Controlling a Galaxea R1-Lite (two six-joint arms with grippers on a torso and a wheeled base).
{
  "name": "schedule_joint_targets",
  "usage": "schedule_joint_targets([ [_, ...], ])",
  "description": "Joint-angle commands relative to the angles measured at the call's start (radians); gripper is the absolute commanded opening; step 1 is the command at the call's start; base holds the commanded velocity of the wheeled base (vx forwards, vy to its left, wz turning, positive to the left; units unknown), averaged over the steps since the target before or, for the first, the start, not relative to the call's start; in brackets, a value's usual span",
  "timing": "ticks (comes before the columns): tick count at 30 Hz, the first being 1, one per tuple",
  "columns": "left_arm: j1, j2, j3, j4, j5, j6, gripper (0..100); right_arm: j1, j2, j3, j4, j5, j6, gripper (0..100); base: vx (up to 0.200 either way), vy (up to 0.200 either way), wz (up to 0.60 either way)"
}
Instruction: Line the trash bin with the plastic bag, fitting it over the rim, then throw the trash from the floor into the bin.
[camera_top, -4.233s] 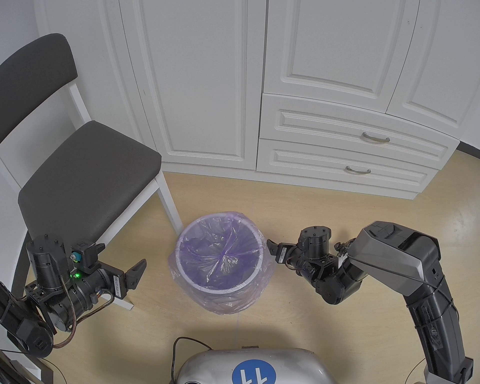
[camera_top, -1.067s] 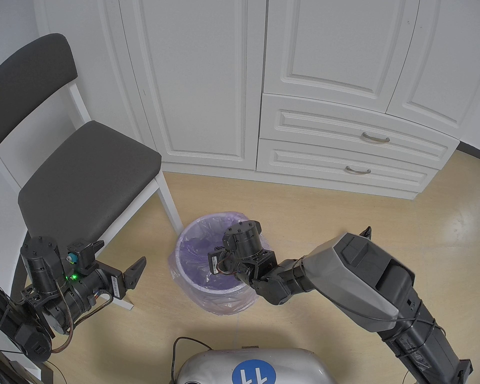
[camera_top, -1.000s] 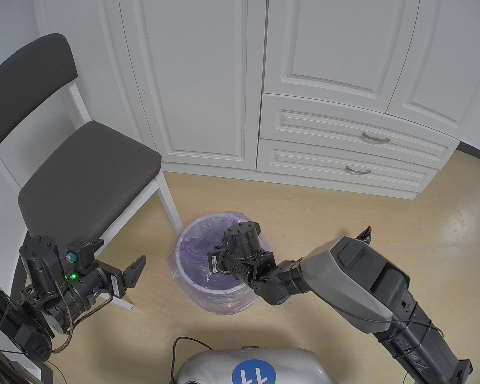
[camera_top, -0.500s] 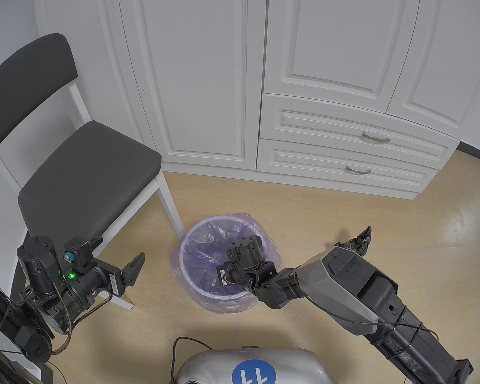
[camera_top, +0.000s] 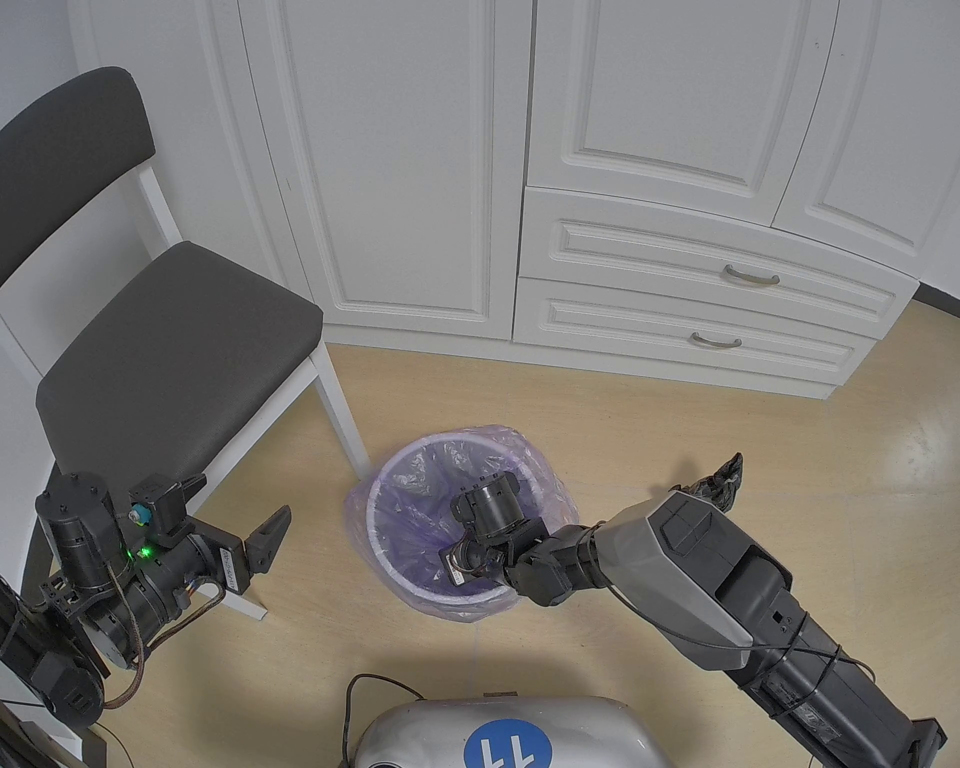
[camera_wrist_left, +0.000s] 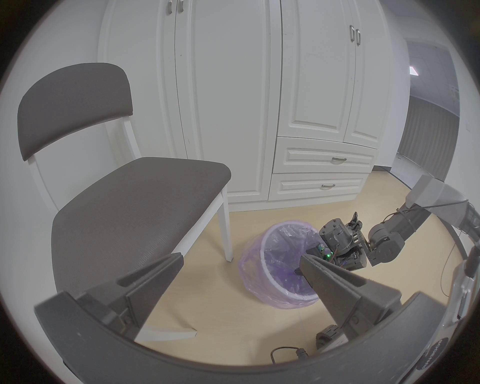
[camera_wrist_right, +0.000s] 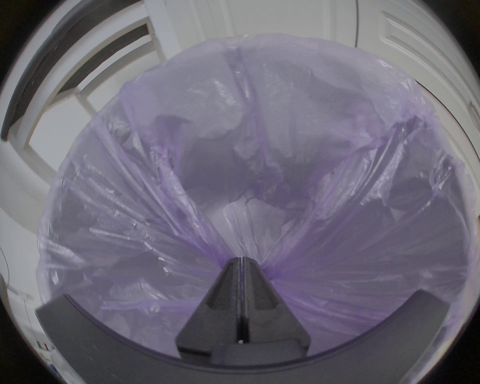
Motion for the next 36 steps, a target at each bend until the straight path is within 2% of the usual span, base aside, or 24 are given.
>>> schedule_joint_targets([
  [1, 0.0, 0.009, 0.002, 0.0, 0.001, 0.0, 100, 0.0, 0.003, -0.002, 0.014, 0.02, -0.04, 0, 0.0, 0.0, 0.0],
  [9, 0.0, 0.009, 0.0, 0.0, 0.001, 0.0, 100, -0.004, -0.011, -0.002, 0.005, 0.023, -0.061, 0, 0.0, 0.0, 0.0],
  [18, 0.0, 0.004, 0.002, 0.0, 0.001, -0.002, 100, -0.017, -0.141, 0.002, 0.014, 0.012, -0.043, 0, 0.0, 0.0, 0.0],
  [25, -0.002, -0.013, 0.026, -0.01, -0.035, 0.003, 100, -0.015, -0.248, 0.145, 0.009, 0.01, -0.037, 0, 0.0, 0.0, 0.0],
  [30, -0.011, -0.02, 0.043, -0.045, -0.05, 0.003, 100, -0.003, -0.353, 0.261, 0.002, -0.005, 0.019, 0, 0.0, 0.0, 0.0],
  [31, -0.018, -0.02, 0.052, -0.059, -0.05, 0.001, 100, 0.0, -0.42, 0.335, -0.004, -0.003, 0.051, 0, 0.0, 0.0, 0.0],
  [34, -0.028, -0.019, 0.06, -0.069, -0.055, 0.003, 100, 0.0, -0.483, 0.415, -0.04, -0.006, 0.082, 0, 0.0, 0.0, 0.0],
  [36, -0.041, -0.02, 0.066, -0.085, -0.055, 0.003, 100, 0.0, -0.575, 0.556, -0.095, -0.04, 0.095, 0, 0.0, 0.0, 0.0],
])
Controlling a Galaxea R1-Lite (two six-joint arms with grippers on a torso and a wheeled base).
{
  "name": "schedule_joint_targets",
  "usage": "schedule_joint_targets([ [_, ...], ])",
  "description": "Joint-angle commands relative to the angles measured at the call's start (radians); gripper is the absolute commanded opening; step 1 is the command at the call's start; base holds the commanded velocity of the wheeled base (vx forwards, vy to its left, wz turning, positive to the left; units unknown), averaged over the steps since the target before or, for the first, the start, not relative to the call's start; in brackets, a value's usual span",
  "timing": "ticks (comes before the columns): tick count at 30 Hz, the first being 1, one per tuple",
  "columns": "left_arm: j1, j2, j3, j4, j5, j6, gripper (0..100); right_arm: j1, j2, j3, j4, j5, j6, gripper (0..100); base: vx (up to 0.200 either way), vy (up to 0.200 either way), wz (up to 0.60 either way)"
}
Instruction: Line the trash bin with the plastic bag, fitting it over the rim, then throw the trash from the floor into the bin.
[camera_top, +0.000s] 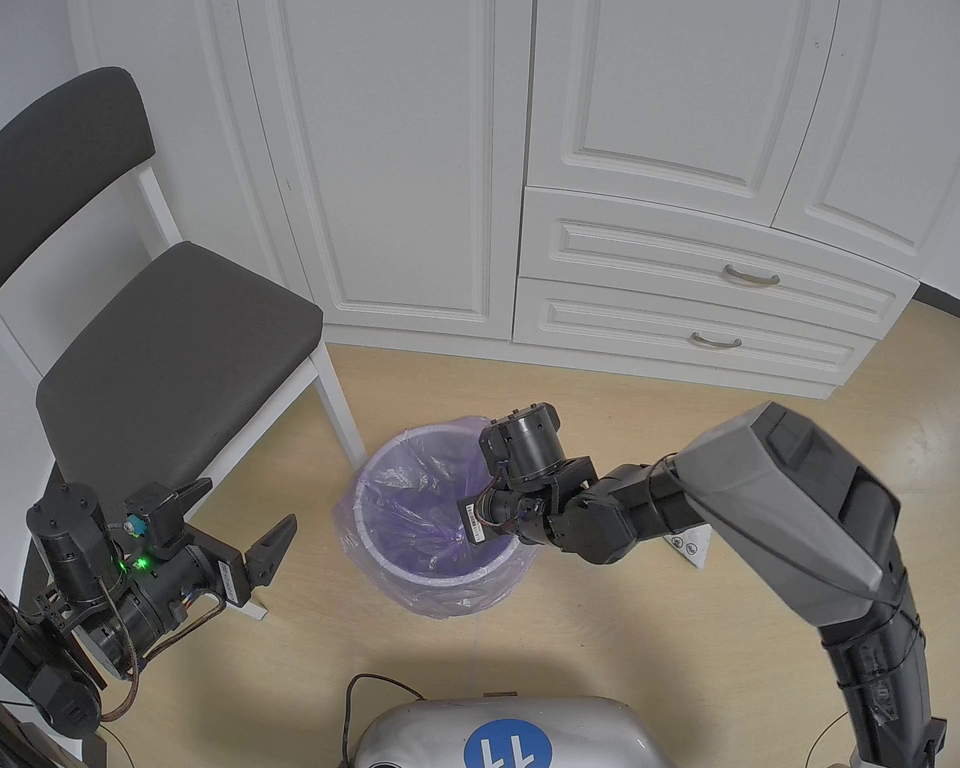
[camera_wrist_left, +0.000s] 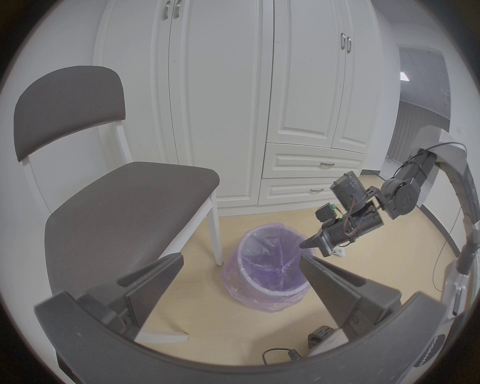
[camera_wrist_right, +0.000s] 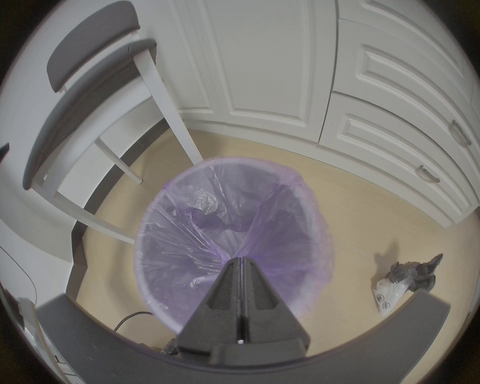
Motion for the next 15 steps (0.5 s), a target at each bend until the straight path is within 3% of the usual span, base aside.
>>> schedule_joint_targets([
  [1, -0.026, -0.005, 0.022, -0.035, -0.005, 0.001, 100, 0.005, -0.255, 0.275, -0.072, -0.052, 0.042, 0, 0.0, 0.0, 0.0],
  [2, -0.026, -0.005, 0.024, -0.041, -0.005, 0.001, 100, 0.005, -0.296, 0.32, -0.073, -0.064, 0.044, 100, 0.0, 0.0, 0.0],
  [5, -0.028, -0.005, 0.026, -0.047, -0.004, 0.001, 100, 0.009, -0.419, 0.463, -0.096, -0.099, 0.048, 100, 0.0, 0.0, 0.0],
  [8, -0.028, -0.002, 0.026, -0.049, -0.002, -0.001, 100, 0.015, -0.541, 0.647, -0.251, -0.177, 0.036, 100, 0.0, 0.0, 0.0],
  [9, -0.028, -0.002, 0.026, -0.049, -0.002, -0.001, 100, 0.015, -0.58, 0.713, -0.337, -0.188, 0.025, 100, 0.0, 0.0, 0.0],
  [10, -0.028, -0.002, 0.026, -0.049, -0.002, -0.001, 100, 0.015, -0.58, 0.713, -0.337, -0.188, 0.025, 100, 0.0, 0.0, 0.0],
  [11, -0.026, -0.004, 0.027, -0.064, -0.002, -0.002, 100, 0.009, -0.664, 0.841, -0.512, -0.193, -0.05, 100, 0.0, 0.0, 0.0],
  [15, -0.02, -0.004, 0.053, -0.156, 0.0, -0.007, 100, -0.058, -0.854, 1.055, -0.745, -0.179, -0.248, 100, 0.0, 0.0, 0.0],
])
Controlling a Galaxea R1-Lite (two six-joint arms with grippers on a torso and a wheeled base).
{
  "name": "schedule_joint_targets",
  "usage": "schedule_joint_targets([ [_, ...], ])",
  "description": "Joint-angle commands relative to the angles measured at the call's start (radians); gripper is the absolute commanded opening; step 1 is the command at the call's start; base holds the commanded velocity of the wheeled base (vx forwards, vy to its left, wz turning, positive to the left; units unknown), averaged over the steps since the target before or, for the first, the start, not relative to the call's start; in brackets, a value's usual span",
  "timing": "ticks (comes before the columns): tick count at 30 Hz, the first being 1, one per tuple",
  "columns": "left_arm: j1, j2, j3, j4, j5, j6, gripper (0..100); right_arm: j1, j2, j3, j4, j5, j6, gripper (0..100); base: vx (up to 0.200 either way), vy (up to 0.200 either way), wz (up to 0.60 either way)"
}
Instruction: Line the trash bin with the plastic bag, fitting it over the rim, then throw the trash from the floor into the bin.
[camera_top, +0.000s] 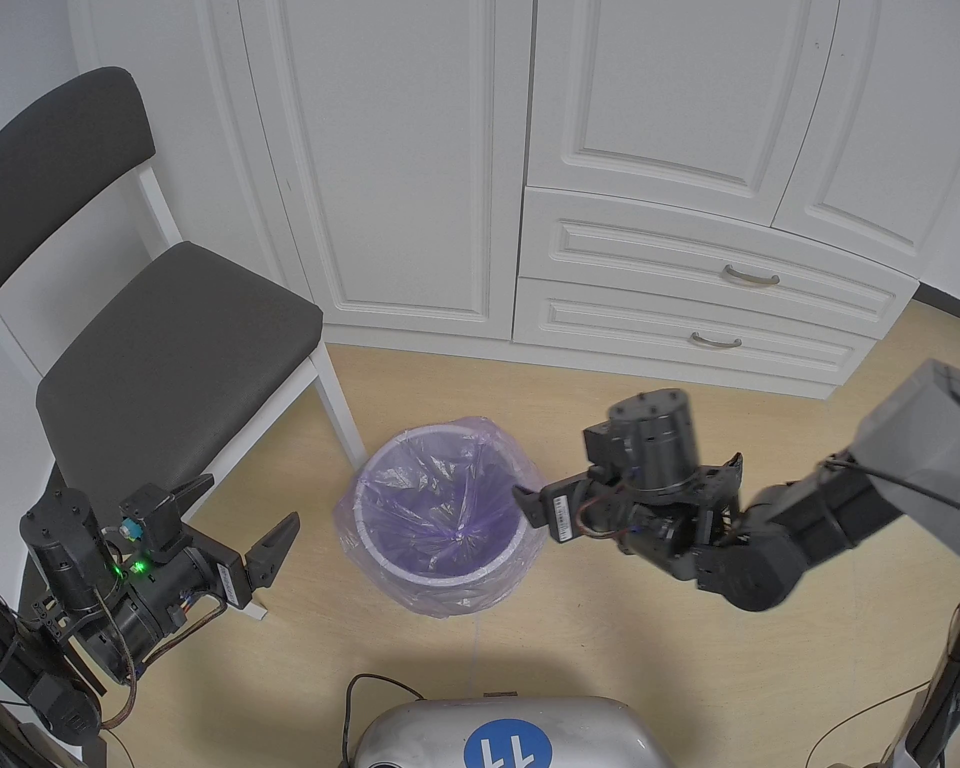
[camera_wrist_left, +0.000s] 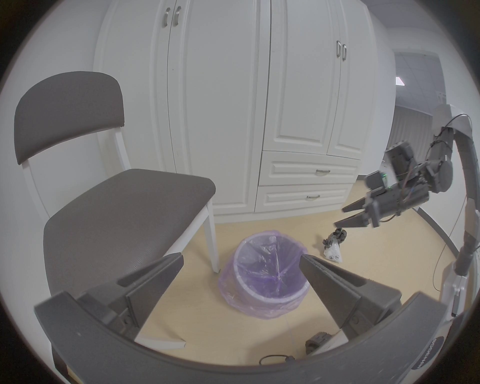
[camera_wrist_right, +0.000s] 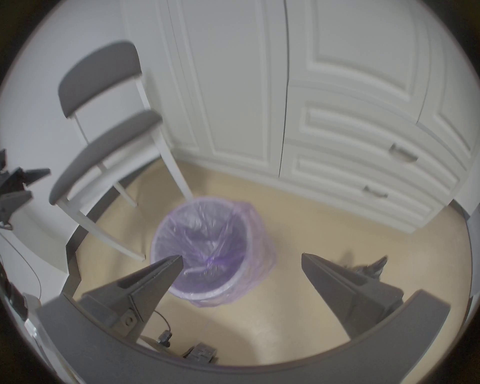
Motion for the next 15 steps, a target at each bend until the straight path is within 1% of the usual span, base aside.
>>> schedule_joint_targets([
  [1, 0.002, 0.004, 0.037, -0.129, 0.001, -0.006, 100, -0.106, -0.447, 0.423, -0.342, -0.039, -0.232, 100, 0.0, 0.0, 0.0],
  [4, 0.003, -0.003, 0.022, -0.133, 0.004, 0.007, 100, -0.236, -0.519, 0.44, -0.285, -0.014, -0.261, 100, 0.0, 0.0, 0.0],
  [5, 0.003, -0.003, 0.022, -0.133, 0.004, 0.007, 100, -0.236, -0.519, 0.44, -0.285, -0.014, -0.261, 100, 0.0, 0.0, 0.0],
  [6, 0.003, -0.007, -0.006, -0.133, 0.013, 0.028, 100, -0.33, -0.544, 0.414, -0.207, 0.045, -0.264, 100, 0.0, 0.0, 0.0],
  [8, 0.003, -0.011, -0.015, -0.133, 0.024, 0.051, 100, -0.394, -0.556, 0.398, -0.144, 0.11, -0.264, 100, 0.0, 0.0, 0.0],
  [9, 0.003, -0.011, -0.015, -0.133, 0.028, 0.053, 100, -0.409, -0.561, 0.394, -0.127, 0.127, -0.264, 100, 0.0, 0.0, 0.0],
  [11, 0.005, -0.016, -0.016, -0.133, 0.031, 0.053, 100, -0.434, -0.576, 0.381, -0.113, 0.134, -0.267, 100, 0.0, 0.0, 0.0],
  [14, 0.007, -0.031, -0.02, -0.133, 0.031, 0.054, 100, -0.423, -0.642, 0.391, -0.111, 0.119, -0.273, 100, 0.0, 0.0, 0.0],
  [15, 0.008, -0.06, -0.02, -0.133, 0.031, 0.057, 100, -0.414, -0.737, 0.42, -0.093, 0.107, -0.315, 100, 0.0, 0.0, 0.0],
])
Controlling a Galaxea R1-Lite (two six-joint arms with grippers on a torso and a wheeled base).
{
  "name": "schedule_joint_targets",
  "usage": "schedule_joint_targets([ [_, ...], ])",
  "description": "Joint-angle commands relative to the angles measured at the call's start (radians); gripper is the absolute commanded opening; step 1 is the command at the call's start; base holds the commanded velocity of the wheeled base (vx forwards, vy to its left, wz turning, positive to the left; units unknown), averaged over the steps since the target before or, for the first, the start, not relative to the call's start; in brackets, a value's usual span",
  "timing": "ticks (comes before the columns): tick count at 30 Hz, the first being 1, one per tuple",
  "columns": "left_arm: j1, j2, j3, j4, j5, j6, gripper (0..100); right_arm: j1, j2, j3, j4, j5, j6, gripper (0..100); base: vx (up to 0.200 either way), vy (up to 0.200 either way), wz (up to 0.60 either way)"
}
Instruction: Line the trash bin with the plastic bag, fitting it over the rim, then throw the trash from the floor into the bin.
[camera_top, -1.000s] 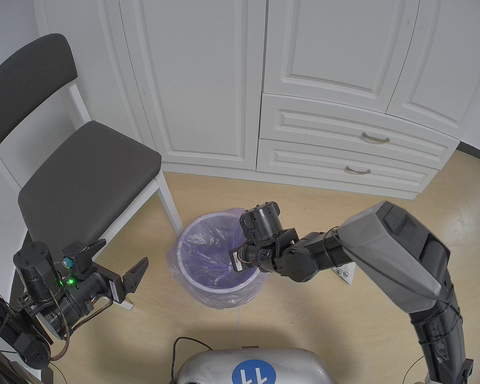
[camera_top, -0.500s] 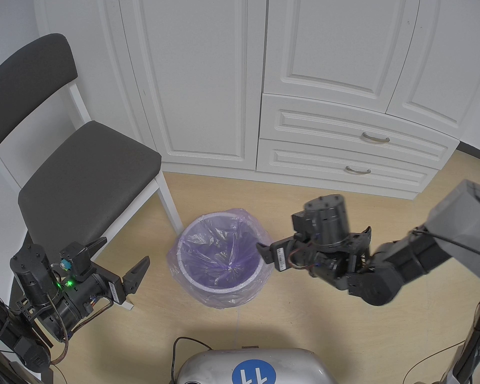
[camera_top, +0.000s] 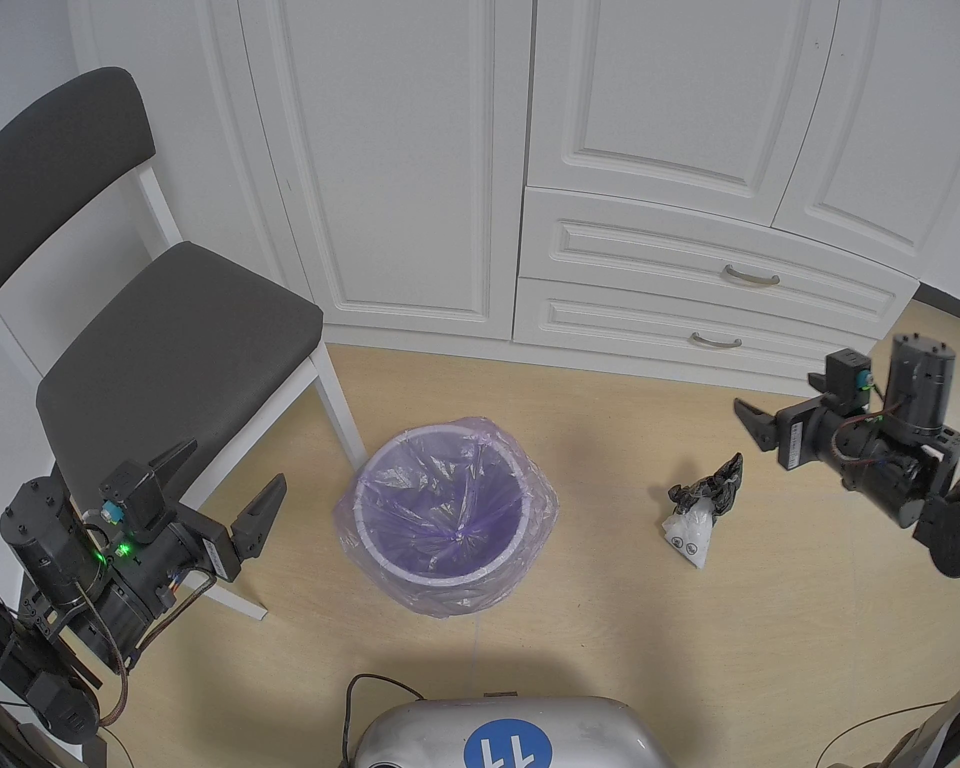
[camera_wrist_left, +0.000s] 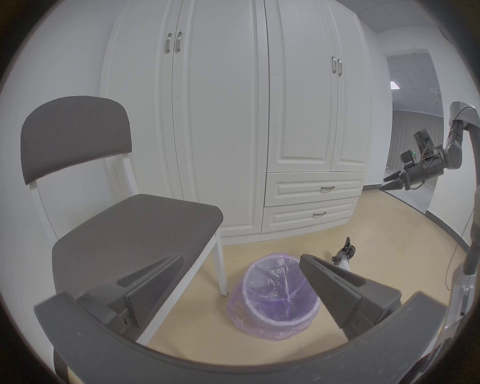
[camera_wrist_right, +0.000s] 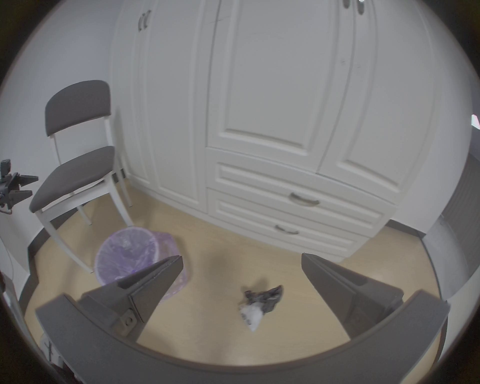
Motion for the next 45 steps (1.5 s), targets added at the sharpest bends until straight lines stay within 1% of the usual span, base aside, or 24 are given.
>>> schedule_joint_targets([
  [1, 0.004, -0.067, -0.014, -0.012, 0.008, 0.016, 100, -0.024, -0.288, 0.067, 0.047, 0.013, -0.098, 100, 0.0, 0.0, 0.0],
  [3, 0.006, -0.075, -0.014, -0.012, 0.009, 0.017, 100, -0.021, -0.31, 0.077, 0.05, 0.015, -0.112, 100, 0.0, 0.0, 0.0],
  [4, 0.004, -0.113, -0.021, -0.01, 0.012, 0.021, 100, -0.013, -0.4, 0.111, 0.05, 0.019, -0.167, 100, 0.0, 0.0, 0.0],
  [7, 0.004, -0.162, -0.033, -0.01, 0.014, 0.047, 100, -0.013, -0.459, 0.123, 0.048, 0.016, -0.19, 100, 0.0, 0.0, 0.0],
  [12, 0.004, -0.214, -0.031, -0.01, 0.014, 0.057, 100, -0.015, -0.472, 0.125, 0.051, 0.009, -0.2, 100, 0.0, 0.0, 0.0],
  [13, 0.004, -0.225, -0.036, -0.01, 0.014, 0.059, 100, -0.025, -0.454, 0.117, 0.051, 0.009, -0.198, 100, 0.0, 0.0, 0.0],
  [21, 0.004, -0.217, -0.047, -0.009, 0.017, 0.059, 100, -0.028, -0.414, 0.111, 0.053, 0.009, -0.198, 100, 0.0, 0.0, 0.0],
  [22, 0.004, -0.22, -0.059, -0.009, 0.046, 0.06, 100, -0.028, -0.411, 0.107, 0.051, 0.009, -0.194, 100, 0.0, 0.0, 0.0],
  [23, 0.004, -0.22, -0.059, -0.009, 0.048, 0.06, 100, -0.028, -0.411, 0.107, 0.051, 0.009, -0.194, 100, 0.0, 0.0, 0.0],
  [24, 0.004, -0.219, -0.073, -0.007, 0.074, 0.06, 100, -0.03, -0.413, 0.099, 0.051, 0.009, -0.19, 100, 0.0, 0.0, 0.0],
  [28, 0.004, -0.223, -0.11, 0.018, 0.124, 0.085, 100, -0.03, -0.414, 0.085, 0.051, 0.013, -0.18, 100, 0.0, 0.0, 0.0],
  [32, 0.004, -0.263, -0.172, 0.134, 0.207, 0.096, 100, -0.027, -0.409, 0.045, 0.053, 0.015, -0.132, 100, 0.0, 0.0, 0.0],
  [33, 0.004, -0.269, -0.18, 0.152, 0.213, 0.094, 100, -0.027, -0.408, 0.041, 0.053, 0.015, -0.128, 100, 0.0, 0.0, 0.0],
  [35, 0.004, -0.317, -0.214, 0.271, 0.222, 0.074, 100, -0.028, -0.406, 0.013, 0.09, 0.013, -0.089, 100, 0.0, 0.0, 0.0],
  [37, 0.003, -0.348, -0.226, 0.337, 0.222, 0.053, 100, -0.028, -0.402, -0.012, 0.131, 0.016, -0.059, 100, 0.0, 0.0, 0.0],
  [38, 0.0, -0.371, -0.243, 0.415, 0.221, 0.022, 100, -0.028, -0.396, -0.044, 0.189, 0.021, -0.013, 100, 0.0, 0.0, 0.0],
  [40, 0.0, -0.391, -0.277, 0.515, 0.218, -0.033, 100, -0.03, -0.373, -0.099, 0.274, 0.041, 0.063, 100, 0.0, 0.0, 0.0],
  [41, 0.0, -0.394, -0.288, 0.542, 0.218, -0.053, 100, -0.031, -0.365, -0.114, 0.297, 0.055, 0.086, 100, 0.0, 0.0, 0.0],
  [42, 0.0, -0.4, -0.311, 0.593, 0.218, -0.095, 100, -0.047, -0.347, -0.15, 0.341, 0.102, 0.142, 100, 0.0, 0.0, 0.0],
  [43, 0.0, -0.404, -0.326, 0.625, 0.218, -0.121, 100, -0.074, -0.33, -0.176, 0.377, 0.144, 0.181, 100, 0.0, 0.0, 0.0],
  [45, 0.0, -0.41, -0.343, 0.669, 0.216, -0.15, 100, -0.133, -0.294, -0.219, 0.441, 0.228, 0.225, 100, 0.0, 0.0, 0.0],
])
